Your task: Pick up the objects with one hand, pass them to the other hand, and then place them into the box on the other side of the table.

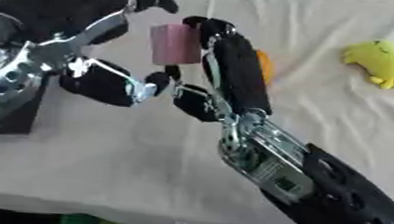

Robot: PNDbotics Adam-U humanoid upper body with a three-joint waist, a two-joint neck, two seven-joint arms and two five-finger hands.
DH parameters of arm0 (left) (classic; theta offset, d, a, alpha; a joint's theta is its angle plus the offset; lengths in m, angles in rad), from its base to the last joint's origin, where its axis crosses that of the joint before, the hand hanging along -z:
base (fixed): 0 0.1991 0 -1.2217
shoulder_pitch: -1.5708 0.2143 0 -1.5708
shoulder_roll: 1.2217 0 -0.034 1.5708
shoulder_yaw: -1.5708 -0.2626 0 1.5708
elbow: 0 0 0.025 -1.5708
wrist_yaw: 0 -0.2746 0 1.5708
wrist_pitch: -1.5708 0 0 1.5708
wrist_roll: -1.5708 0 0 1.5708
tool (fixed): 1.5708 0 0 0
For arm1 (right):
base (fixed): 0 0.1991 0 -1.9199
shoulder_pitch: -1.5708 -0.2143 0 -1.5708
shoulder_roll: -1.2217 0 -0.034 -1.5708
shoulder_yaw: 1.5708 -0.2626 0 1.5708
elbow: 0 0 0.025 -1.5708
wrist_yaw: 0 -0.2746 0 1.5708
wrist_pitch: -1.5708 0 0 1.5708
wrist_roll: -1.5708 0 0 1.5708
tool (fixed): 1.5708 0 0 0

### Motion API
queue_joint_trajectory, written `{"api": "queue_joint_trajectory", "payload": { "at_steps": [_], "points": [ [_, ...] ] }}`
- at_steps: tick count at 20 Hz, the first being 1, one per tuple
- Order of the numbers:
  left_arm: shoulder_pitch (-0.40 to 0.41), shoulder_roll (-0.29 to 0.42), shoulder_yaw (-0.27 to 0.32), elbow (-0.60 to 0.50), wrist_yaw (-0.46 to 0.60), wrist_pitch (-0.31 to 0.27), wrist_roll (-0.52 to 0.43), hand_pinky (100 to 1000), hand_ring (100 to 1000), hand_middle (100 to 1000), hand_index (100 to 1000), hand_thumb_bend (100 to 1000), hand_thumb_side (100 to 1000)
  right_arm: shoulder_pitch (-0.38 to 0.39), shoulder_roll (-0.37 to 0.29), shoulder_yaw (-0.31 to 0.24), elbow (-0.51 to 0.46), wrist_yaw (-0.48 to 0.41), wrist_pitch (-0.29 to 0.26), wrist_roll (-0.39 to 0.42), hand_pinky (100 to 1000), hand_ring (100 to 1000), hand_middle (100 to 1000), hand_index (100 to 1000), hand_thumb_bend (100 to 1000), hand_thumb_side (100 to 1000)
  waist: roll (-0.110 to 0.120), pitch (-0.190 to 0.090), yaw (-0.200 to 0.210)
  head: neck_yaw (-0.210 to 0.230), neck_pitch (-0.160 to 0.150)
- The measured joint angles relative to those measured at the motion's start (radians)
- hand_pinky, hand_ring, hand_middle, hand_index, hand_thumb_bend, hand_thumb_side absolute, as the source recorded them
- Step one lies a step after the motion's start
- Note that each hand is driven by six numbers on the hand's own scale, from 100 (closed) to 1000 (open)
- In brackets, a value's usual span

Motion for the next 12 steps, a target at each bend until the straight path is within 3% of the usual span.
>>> {"api": "queue_joint_trajectory", "payload": {
  "at_steps": [12],
  "points": [
    [-0.008,-0.032,-0.025,0.089,-0.011,0.020,0.020,992,1000,858,869,347,275,-0.006,0.007,0.007,0.000,0.004,-0.011,-0.011,277,608,531,619,100,100,0.003,0.000,0.000,0.000,0.000]
  ]
}}
